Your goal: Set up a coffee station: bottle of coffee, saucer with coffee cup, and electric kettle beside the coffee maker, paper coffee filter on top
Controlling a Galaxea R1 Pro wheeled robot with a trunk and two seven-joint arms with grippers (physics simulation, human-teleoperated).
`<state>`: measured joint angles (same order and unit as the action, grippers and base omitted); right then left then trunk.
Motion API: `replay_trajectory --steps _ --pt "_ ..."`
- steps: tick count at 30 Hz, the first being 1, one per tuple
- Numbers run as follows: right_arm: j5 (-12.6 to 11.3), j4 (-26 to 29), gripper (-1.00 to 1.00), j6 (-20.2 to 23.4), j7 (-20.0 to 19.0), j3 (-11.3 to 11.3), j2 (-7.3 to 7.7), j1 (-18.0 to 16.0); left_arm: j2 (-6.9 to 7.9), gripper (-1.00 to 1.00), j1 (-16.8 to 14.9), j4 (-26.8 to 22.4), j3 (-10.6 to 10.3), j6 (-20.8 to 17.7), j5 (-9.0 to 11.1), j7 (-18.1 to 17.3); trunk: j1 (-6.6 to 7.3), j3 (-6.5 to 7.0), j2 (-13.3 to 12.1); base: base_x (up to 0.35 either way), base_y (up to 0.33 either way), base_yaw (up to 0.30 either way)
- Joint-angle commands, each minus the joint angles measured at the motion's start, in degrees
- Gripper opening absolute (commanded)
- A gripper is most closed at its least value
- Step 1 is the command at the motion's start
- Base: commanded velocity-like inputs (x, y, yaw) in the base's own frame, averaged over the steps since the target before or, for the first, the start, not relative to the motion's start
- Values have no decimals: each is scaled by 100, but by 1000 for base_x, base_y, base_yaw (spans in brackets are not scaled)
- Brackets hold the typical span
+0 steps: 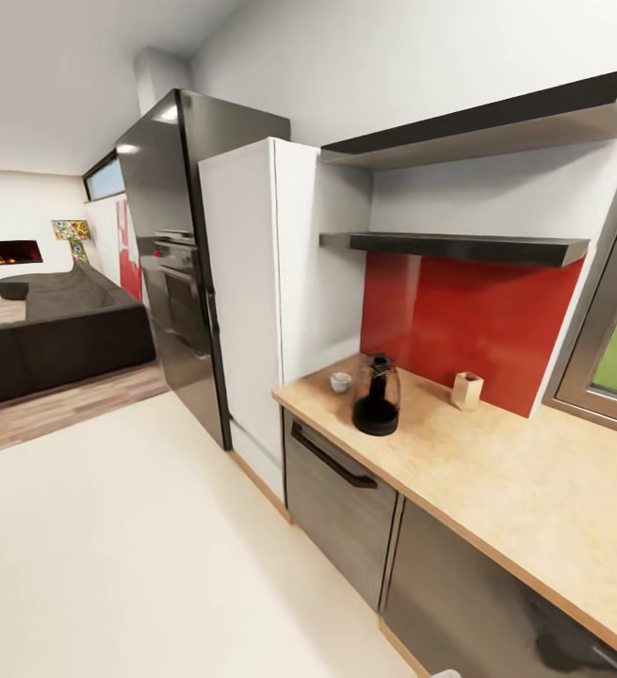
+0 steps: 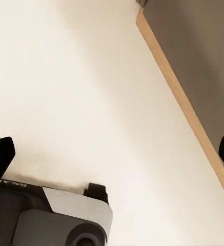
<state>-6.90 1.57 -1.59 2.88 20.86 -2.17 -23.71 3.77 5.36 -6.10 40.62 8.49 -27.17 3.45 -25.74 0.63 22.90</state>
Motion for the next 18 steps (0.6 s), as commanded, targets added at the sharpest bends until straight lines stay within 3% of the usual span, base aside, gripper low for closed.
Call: replay_trajectory --steps 1,11,18 --pt "-59 -8 100 -17 15 49 -2 -2 -2 100 0 3 37 21 -60 15 -5 0 2 283 223 -150" --pt "-59 -8 100 -17 11 49 -2 -2 -1 100 -1 3 37 21 -60 22 -5 0 2 260 248 -236" --pt "-57 -8 100 -17 20 49 -2 -2 -4 100 -3 3 39 21 -60 31 -5 0 2 232 277 -48"
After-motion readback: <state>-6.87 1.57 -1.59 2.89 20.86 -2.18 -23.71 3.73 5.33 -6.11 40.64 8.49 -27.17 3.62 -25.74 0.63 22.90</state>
